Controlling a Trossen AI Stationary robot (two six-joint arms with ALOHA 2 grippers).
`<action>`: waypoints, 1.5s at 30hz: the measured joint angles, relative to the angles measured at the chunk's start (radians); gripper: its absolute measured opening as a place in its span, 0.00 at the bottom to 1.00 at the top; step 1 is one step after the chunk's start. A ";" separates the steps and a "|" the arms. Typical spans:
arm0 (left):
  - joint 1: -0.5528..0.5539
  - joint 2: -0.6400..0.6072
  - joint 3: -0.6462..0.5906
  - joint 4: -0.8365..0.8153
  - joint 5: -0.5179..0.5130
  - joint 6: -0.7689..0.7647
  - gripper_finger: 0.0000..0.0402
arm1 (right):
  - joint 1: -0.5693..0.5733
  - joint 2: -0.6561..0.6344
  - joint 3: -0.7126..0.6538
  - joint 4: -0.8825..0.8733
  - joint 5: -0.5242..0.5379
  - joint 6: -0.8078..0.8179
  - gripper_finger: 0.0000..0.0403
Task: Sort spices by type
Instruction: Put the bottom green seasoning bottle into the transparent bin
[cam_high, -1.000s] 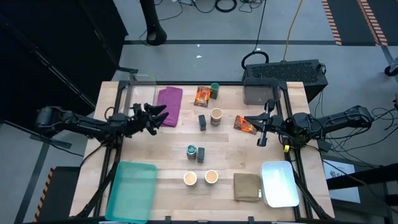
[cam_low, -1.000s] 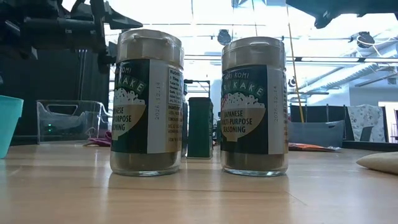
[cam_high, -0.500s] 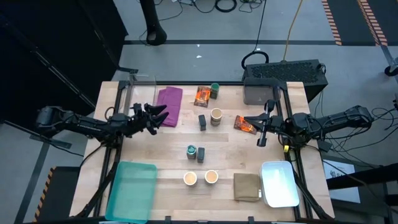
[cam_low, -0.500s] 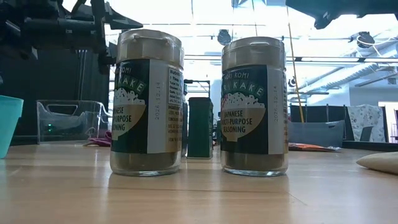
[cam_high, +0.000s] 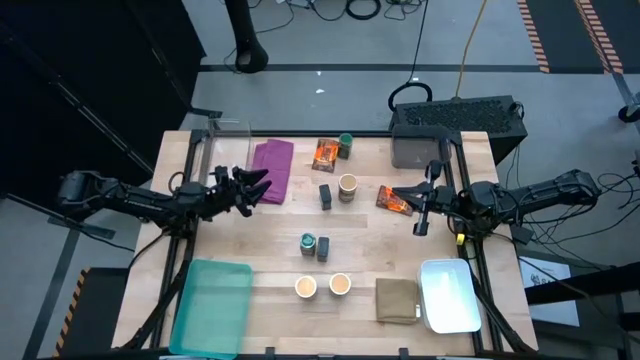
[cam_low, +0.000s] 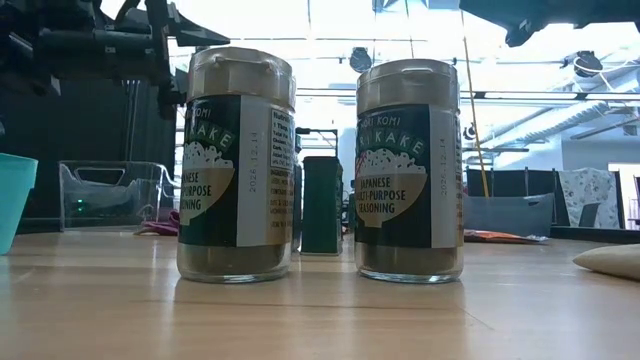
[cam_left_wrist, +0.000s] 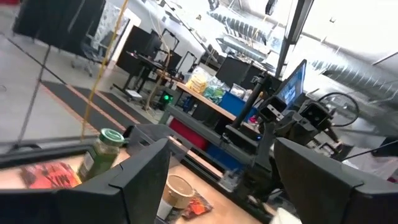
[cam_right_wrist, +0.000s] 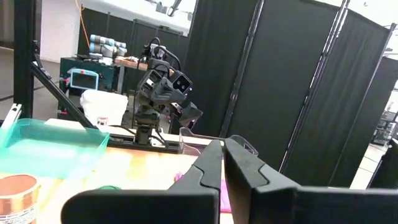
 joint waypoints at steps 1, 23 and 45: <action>0.000 0.000 0.000 -0.005 0.007 -0.016 0.72 | 0.000 0.000 0.000 -0.004 0.000 0.000 0.00; -0.081 0.006 0.000 -0.057 0.054 -0.051 0.72 | 0.000 0.000 0.000 -0.055 0.001 -0.048 0.00; -0.249 0.006 0.510 -1.333 0.014 -0.043 0.72 | 0.000 0.000 0.000 -0.055 0.000 -0.041 0.00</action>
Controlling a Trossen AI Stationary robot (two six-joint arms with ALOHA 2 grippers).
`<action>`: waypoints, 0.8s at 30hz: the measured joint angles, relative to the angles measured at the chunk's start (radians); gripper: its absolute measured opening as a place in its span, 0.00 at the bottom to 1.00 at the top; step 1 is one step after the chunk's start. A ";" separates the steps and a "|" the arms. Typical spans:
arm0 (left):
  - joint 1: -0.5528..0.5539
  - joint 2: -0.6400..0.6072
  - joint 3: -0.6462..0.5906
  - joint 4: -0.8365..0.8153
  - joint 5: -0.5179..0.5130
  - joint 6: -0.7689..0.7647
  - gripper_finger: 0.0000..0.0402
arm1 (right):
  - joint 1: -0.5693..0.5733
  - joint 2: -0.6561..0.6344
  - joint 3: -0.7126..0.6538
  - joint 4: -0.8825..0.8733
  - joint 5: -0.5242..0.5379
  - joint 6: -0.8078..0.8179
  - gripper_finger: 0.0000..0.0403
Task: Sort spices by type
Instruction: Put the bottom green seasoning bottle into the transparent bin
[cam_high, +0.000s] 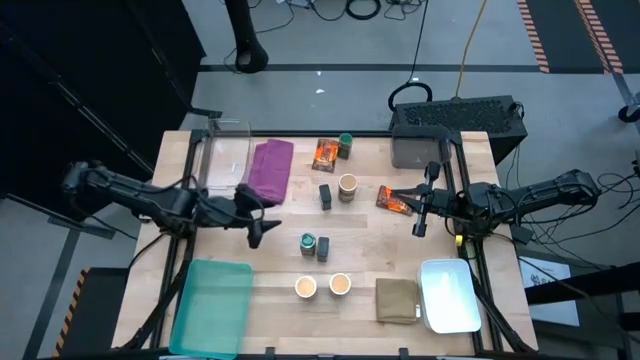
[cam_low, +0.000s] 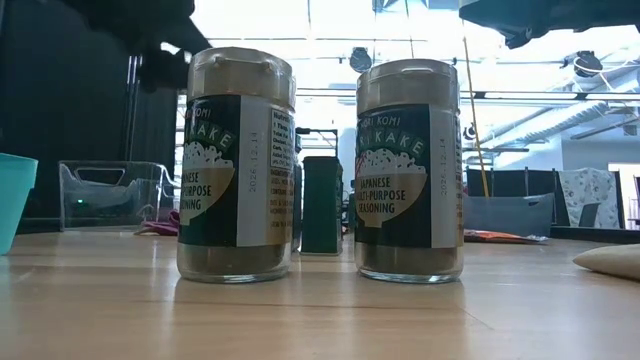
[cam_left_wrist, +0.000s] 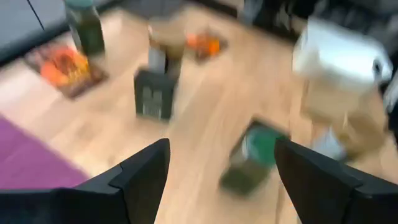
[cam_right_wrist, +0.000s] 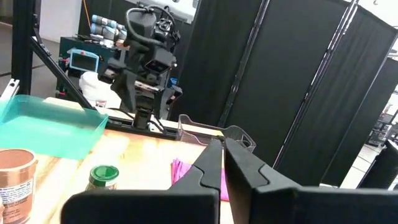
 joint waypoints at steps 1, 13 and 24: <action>0.000 0.000 0.008 -0.035 0.033 -0.001 0.72 | 0.000 0.000 0.000 0.000 0.000 0.000 0.00; 0.000 0.000 0.011 -0.012 0.108 0.057 0.72 | 0.000 0.000 0.000 0.000 0.000 -0.003 0.00; -0.027 0.029 -0.006 0.227 0.071 0.157 0.72 | 0.000 0.000 0.000 0.076 0.000 0.015 0.00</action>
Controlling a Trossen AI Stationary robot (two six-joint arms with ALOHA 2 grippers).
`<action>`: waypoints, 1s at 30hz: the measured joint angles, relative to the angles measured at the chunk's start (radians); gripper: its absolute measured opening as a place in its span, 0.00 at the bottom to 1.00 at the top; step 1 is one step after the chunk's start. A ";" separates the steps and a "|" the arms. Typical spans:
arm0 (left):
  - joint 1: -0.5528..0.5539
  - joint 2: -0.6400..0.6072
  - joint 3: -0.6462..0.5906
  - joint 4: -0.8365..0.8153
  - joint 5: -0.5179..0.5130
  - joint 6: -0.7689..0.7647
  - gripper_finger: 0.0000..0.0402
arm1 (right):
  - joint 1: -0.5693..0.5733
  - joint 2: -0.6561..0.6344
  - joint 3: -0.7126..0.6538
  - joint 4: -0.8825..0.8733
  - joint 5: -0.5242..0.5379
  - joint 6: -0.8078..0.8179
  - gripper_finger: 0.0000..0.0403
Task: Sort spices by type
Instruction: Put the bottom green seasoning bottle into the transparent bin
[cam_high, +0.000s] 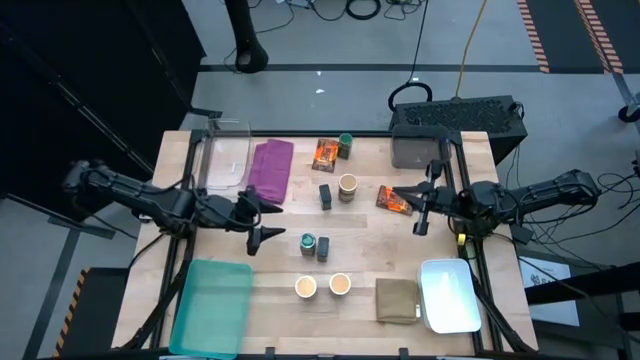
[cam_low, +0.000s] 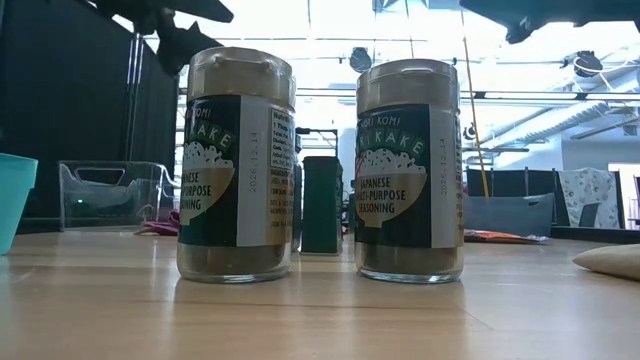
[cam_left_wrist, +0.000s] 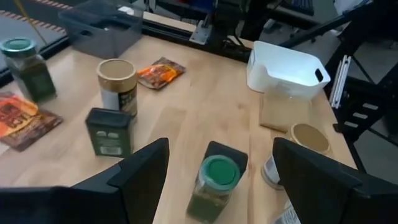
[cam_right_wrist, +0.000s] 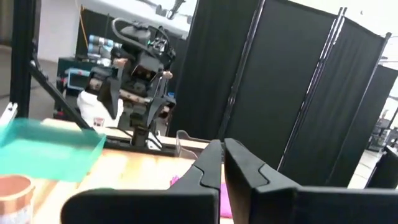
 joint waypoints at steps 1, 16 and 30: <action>-0.005 0.013 0.000 0.017 0.000 0.001 0.72 | 0.000 0.000 0.000 0.005 0.000 0.013 0.00; -0.025 0.205 0.000 0.208 -0.004 0.080 0.72 | 0.003 0.183 0.171 -0.170 0.034 0.108 0.00; -0.023 0.310 -0.001 0.309 -0.048 0.079 0.72 | 0.003 0.220 0.344 -0.687 0.105 0.344 0.00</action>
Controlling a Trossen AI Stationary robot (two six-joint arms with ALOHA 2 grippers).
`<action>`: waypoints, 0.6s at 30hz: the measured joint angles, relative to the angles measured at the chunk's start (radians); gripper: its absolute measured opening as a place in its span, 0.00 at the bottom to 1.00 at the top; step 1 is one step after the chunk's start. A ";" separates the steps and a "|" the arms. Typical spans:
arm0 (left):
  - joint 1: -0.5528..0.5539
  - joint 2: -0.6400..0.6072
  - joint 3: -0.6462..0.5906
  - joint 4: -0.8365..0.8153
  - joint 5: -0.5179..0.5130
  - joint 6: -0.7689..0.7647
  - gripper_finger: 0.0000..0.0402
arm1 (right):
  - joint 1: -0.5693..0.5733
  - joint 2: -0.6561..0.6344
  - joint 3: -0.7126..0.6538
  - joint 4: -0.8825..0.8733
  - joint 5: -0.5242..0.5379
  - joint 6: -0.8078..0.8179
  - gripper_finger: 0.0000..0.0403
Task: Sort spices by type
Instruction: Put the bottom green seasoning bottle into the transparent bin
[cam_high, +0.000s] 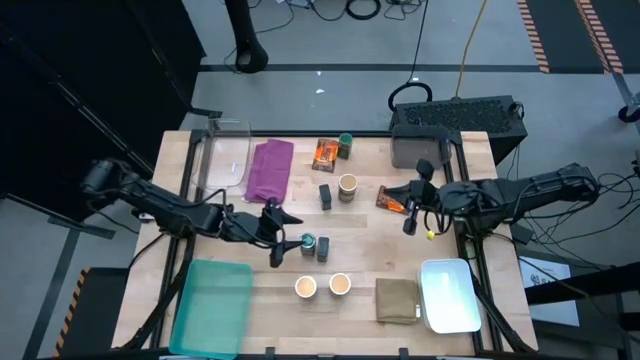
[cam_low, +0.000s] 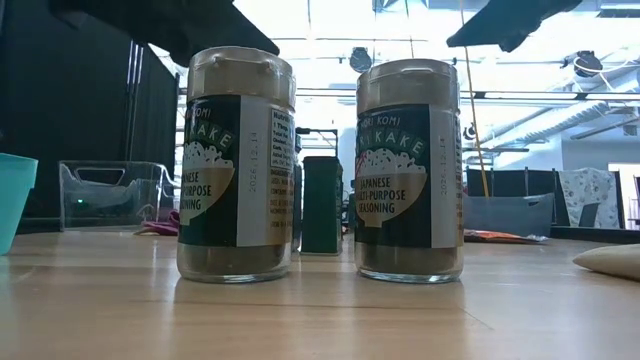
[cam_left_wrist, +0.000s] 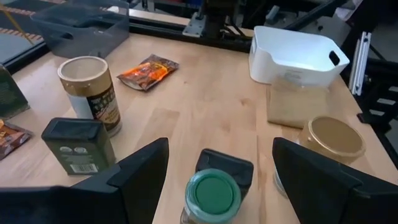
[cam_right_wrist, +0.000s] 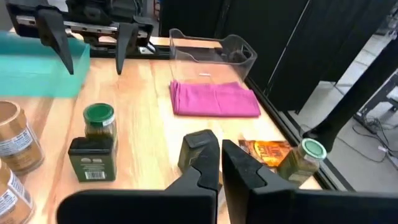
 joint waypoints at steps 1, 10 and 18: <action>0.000 0.011 0.000 0.015 -0.001 0.001 0.72 | 0.000 -0.005 0.000 -0.008 0.000 0.004 0.00; 0.000 0.054 0.000 0.026 -0.029 0.027 0.73 | 0.000 -0.014 0.000 -0.025 0.000 0.006 0.00; -0.001 0.067 0.000 0.023 0.011 -0.029 0.85 | 0.000 -0.014 0.000 -0.026 0.000 0.006 0.00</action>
